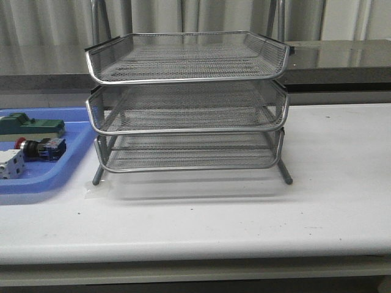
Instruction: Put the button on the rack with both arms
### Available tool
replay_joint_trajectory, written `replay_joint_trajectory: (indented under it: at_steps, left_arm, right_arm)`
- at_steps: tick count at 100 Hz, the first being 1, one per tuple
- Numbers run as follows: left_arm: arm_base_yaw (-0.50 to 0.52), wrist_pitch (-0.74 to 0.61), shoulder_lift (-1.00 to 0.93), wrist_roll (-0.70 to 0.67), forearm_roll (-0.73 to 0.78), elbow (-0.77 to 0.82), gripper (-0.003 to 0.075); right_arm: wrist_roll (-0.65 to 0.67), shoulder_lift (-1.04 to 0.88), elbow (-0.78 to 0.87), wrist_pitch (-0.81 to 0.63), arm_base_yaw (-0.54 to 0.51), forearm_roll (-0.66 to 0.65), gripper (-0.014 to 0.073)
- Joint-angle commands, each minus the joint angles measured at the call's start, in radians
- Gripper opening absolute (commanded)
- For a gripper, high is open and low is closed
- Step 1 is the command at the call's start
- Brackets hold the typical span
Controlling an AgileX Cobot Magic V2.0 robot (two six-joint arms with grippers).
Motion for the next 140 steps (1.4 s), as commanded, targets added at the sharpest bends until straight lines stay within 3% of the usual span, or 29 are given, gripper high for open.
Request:
replay_joint_trajectory:
  at_steps: [1, 10, 25, 61, 95, 140]
  left_arm:
    - [0.001, -0.08, -0.031, -0.008, -0.006, 0.033, -0.002]
    - [0.001, -0.08, -0.031, -0.008, -0.006, 0.033, -0.002]
    - [0.001, -0.08, -0.031, -0.008, -0.006, 0.033, -0.002]
    - [0.001, -0.08, -0.031, -0.008, -0.006, 0.033, -0.002]
    - [0.001, -0.08, -0.031, -0.008, -0.006, 0.033, -0.002]
    - [0.001, -0.08, -0.031, -0.008, -0.006, 0.033, -0.002]
  right_arm:
    - [-0.015, 0.021, -0.034, -0.072, -0.005, 0.07, 0.0262]
    - [-0.02, 0.054, -0.034, -0.104, -0.004, 0.101, 0.0309]
    - [-0.105, 0.117, -0.034, -0.123, -0.004, 0.205, 0.0312]
    - [-0.488, 0.364, -0.034, -0.141, -0.004, 0.625, 0.0312]
    - [-0.801, 0.552, -0.039, -0.086, -0.004, 0.935, 0.0311]
    - [-0.946, 0.637, -0.041, -0.041, -0.004, 1.077, 0.0311]
